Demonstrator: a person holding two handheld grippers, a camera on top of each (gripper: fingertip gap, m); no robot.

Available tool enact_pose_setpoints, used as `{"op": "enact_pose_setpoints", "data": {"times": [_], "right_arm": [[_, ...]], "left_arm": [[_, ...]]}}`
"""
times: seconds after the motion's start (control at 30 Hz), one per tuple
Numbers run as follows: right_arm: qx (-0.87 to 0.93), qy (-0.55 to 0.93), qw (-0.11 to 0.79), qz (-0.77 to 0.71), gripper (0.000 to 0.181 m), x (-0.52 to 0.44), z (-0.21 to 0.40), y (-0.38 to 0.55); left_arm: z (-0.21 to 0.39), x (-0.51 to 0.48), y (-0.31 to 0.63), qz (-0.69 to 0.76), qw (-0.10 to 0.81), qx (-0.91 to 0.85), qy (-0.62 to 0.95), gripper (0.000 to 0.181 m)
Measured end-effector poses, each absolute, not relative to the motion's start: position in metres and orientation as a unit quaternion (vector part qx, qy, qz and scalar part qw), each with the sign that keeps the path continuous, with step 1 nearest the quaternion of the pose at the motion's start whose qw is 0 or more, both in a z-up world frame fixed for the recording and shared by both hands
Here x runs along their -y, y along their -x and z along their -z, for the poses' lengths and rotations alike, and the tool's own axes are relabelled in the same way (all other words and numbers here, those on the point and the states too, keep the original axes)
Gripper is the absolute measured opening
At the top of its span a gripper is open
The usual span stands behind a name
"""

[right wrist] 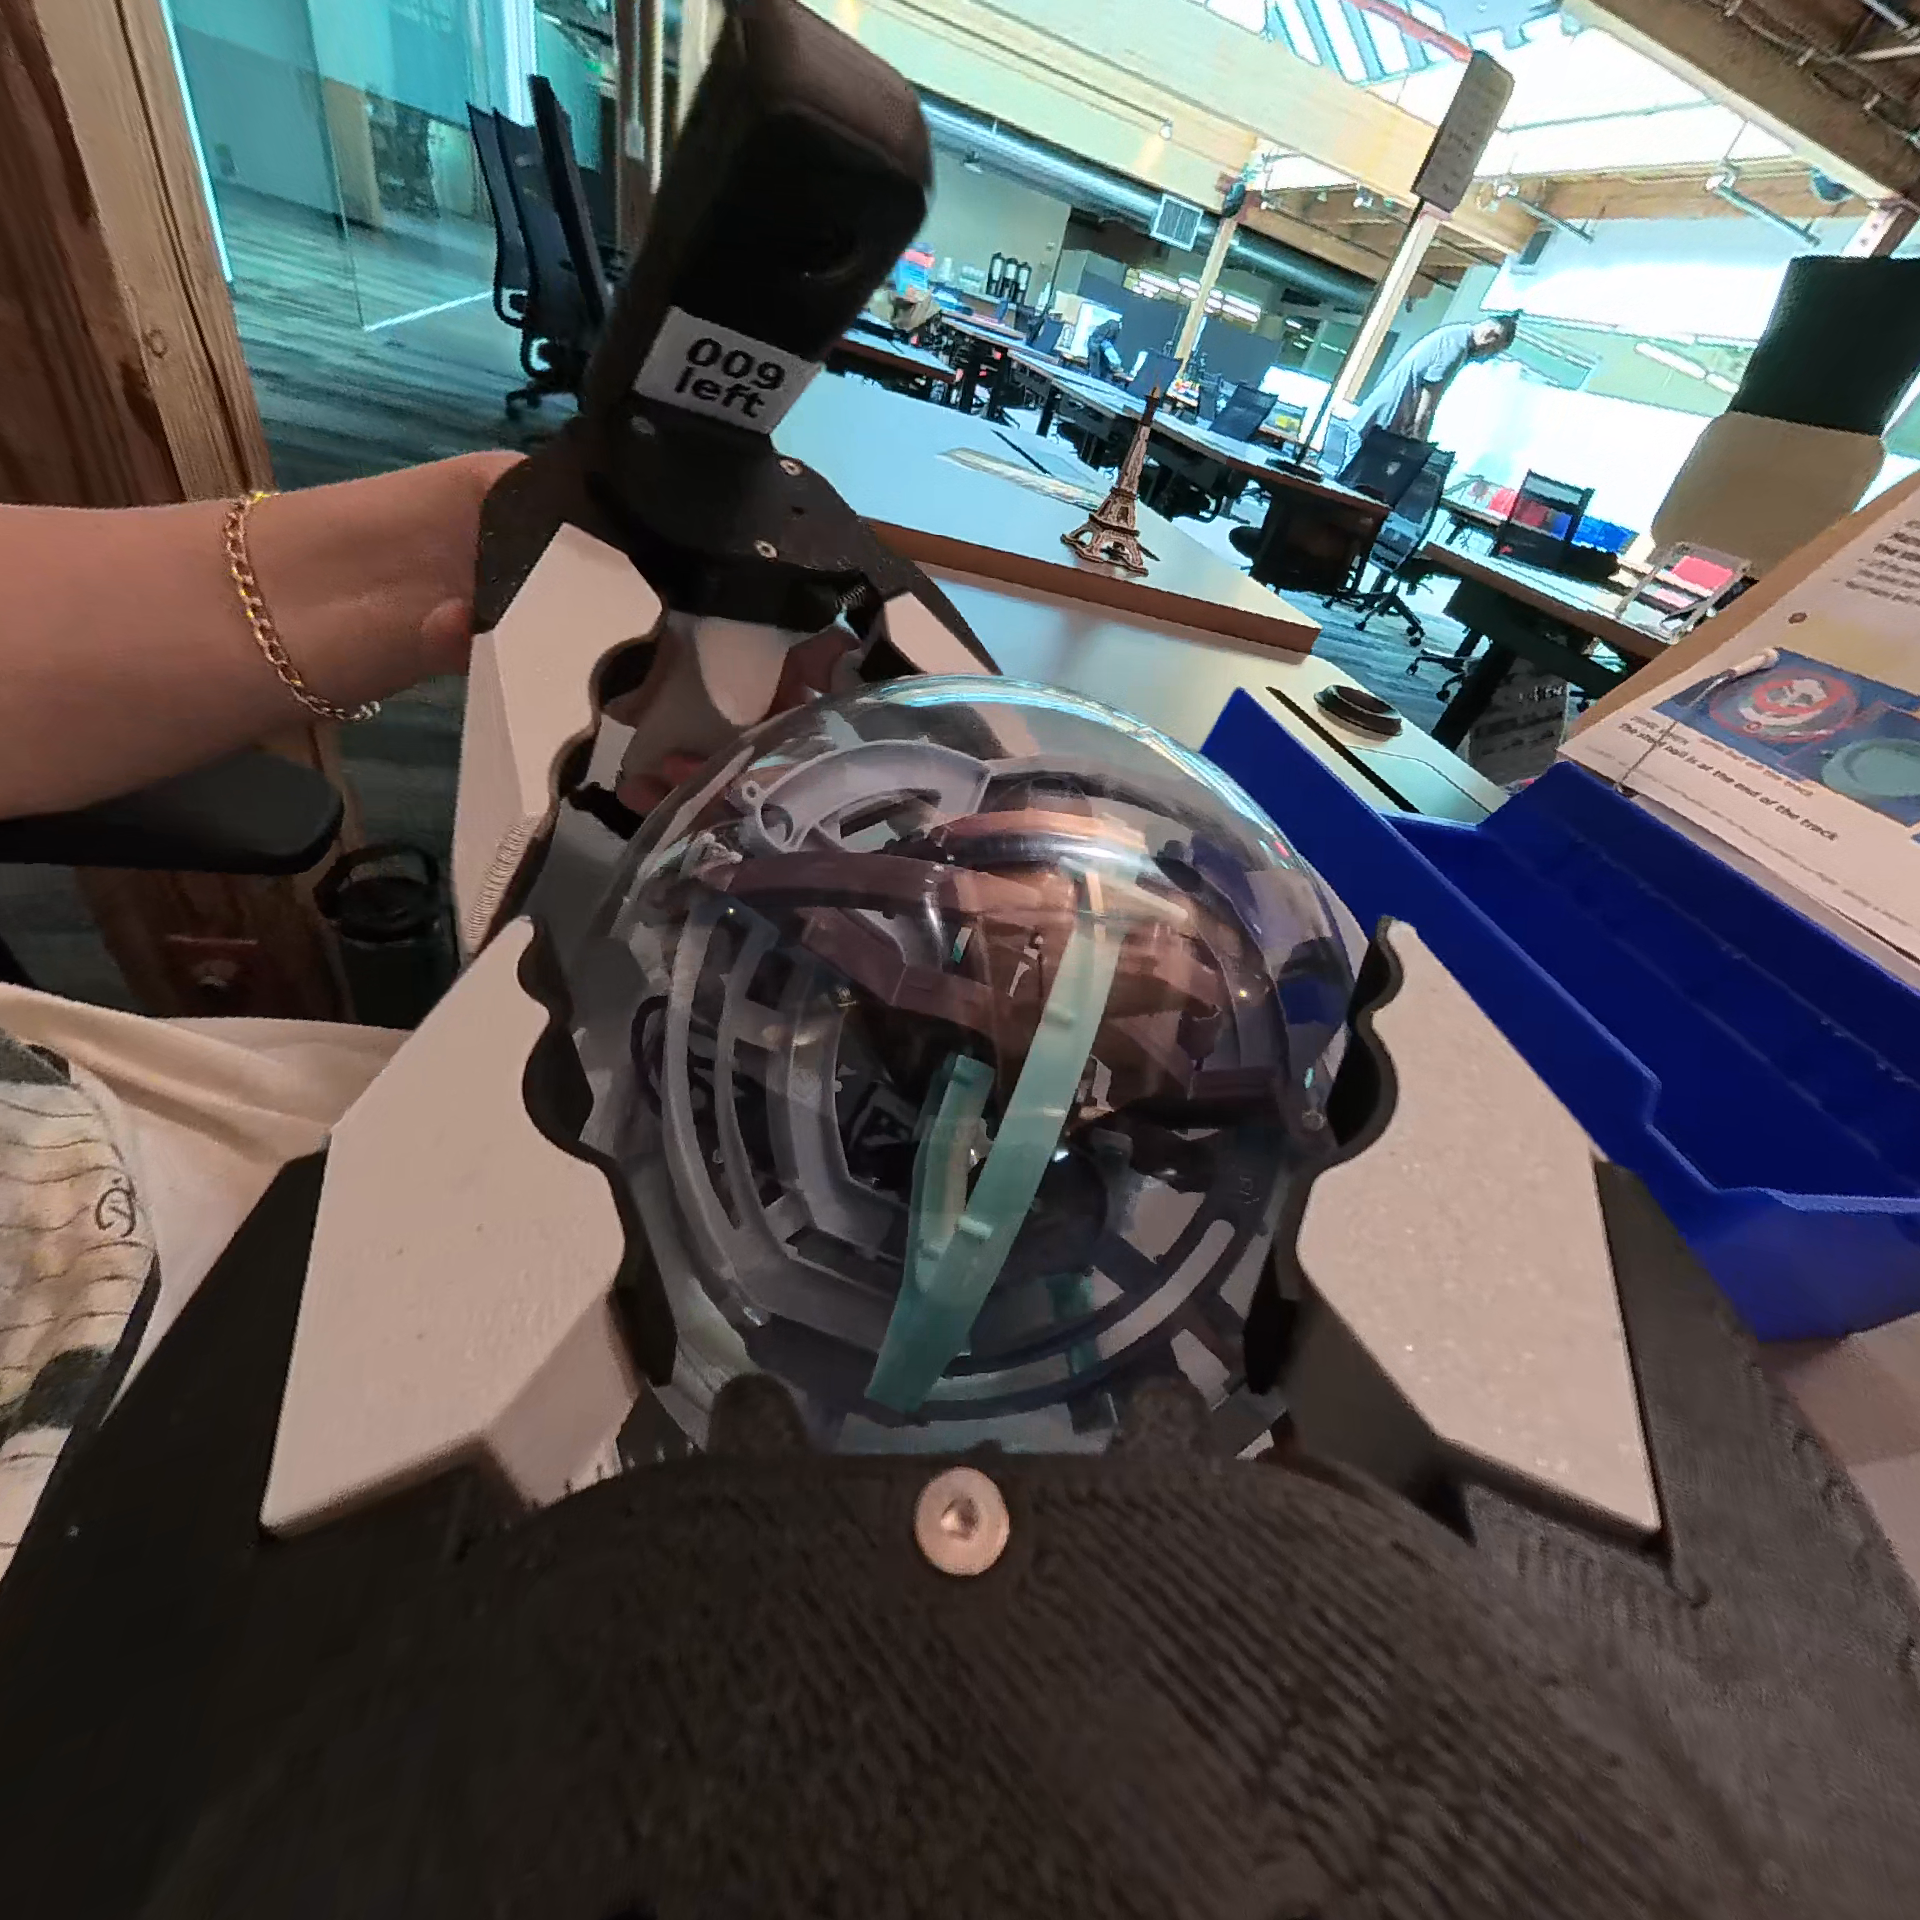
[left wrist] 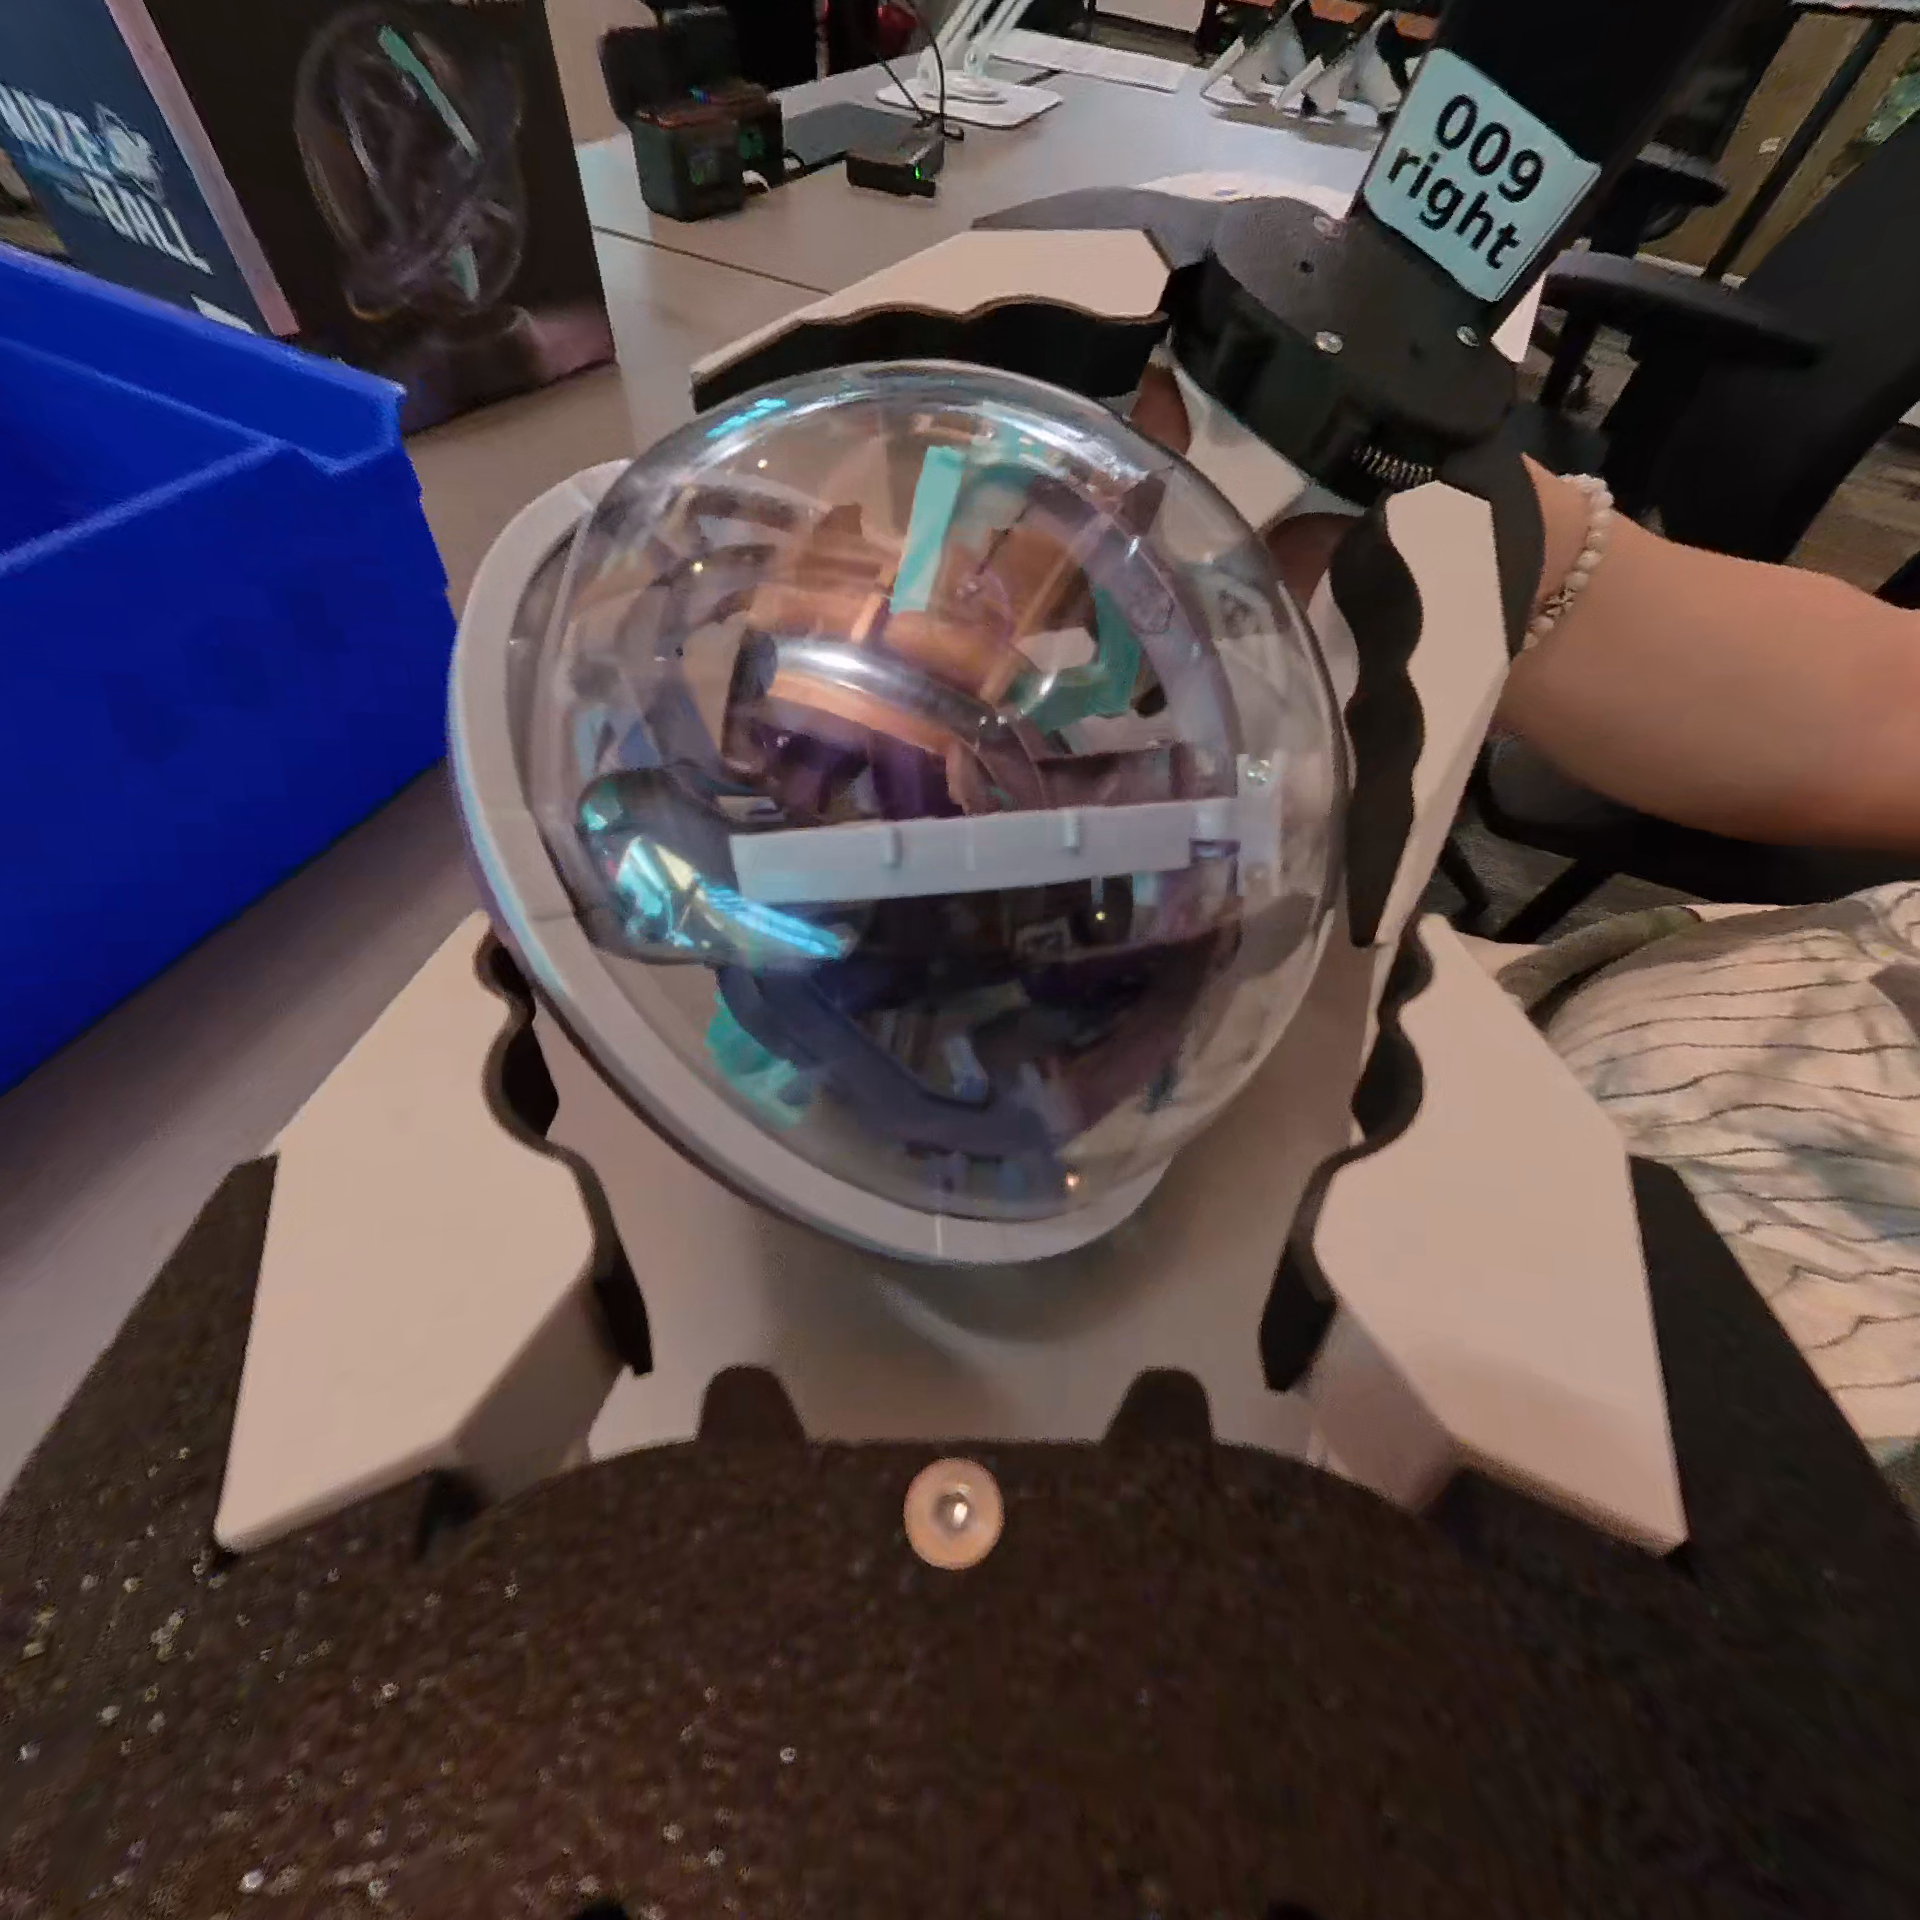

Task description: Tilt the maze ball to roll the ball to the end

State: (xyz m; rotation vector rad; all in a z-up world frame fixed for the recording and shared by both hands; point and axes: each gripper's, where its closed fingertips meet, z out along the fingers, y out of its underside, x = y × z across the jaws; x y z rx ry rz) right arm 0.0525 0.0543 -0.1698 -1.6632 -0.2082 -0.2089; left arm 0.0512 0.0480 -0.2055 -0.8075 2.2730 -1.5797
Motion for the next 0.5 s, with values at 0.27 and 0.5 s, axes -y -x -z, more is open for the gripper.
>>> {"op": "enact_pose_setpoints", "data": {"times": [0.27, 0.5], "right_arm": [[0.070, 0.741, 0.667, 0.031, 0.145, -0.048, 0.169, -0.050], [-0.005, 0.734, 0.677, -0.058, 0.144, -0.045, 0.168, -0.057]], "left_arm": [[0.198, -0.050, -0.046, 0.580, 0.049, -0.752, 0.308, 0.138], [0.197, -0.052, -0.049, 0.592, -0.018, -0.726, 0.349, 0.132]]}}
